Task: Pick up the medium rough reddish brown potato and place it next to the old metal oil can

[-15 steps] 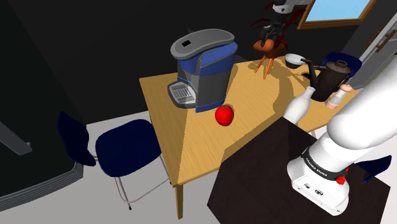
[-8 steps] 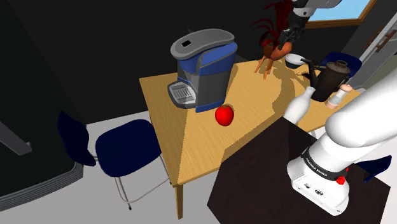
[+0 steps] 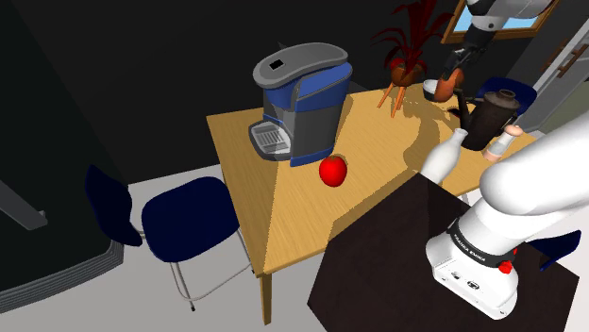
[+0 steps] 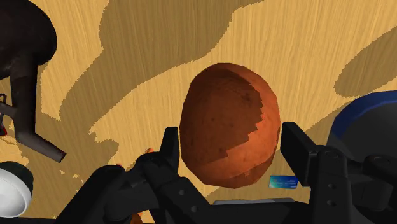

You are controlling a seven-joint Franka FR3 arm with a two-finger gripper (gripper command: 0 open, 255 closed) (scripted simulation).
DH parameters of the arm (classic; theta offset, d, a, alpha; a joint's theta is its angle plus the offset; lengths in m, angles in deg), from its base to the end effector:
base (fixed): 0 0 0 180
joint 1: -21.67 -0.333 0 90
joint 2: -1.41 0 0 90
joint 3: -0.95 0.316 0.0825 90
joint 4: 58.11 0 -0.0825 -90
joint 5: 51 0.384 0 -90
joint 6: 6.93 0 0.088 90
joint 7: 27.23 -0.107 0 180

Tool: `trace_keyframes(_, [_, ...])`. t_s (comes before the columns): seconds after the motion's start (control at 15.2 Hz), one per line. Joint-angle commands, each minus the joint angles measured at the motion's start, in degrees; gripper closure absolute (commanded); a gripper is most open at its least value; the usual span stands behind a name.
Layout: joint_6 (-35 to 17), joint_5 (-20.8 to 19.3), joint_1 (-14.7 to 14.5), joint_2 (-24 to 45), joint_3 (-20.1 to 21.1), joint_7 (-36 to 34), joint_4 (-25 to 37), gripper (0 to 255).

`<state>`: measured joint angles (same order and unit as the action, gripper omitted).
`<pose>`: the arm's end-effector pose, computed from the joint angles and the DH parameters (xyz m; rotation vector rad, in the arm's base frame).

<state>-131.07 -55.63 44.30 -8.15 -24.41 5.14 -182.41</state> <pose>0.3396 -0.3924 0.4727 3.0207 -0.3522 0.1753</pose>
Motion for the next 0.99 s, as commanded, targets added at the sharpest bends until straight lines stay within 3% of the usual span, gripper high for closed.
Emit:
trace_keyframes(0.0, [-0.1,-0.2,1.3,-0.8,-1.7,2.9,-0.7,255])
trace_keyframes(0.92, [1.1,2.3,8.4,0.9,-14.8,24.5,2.4,255])
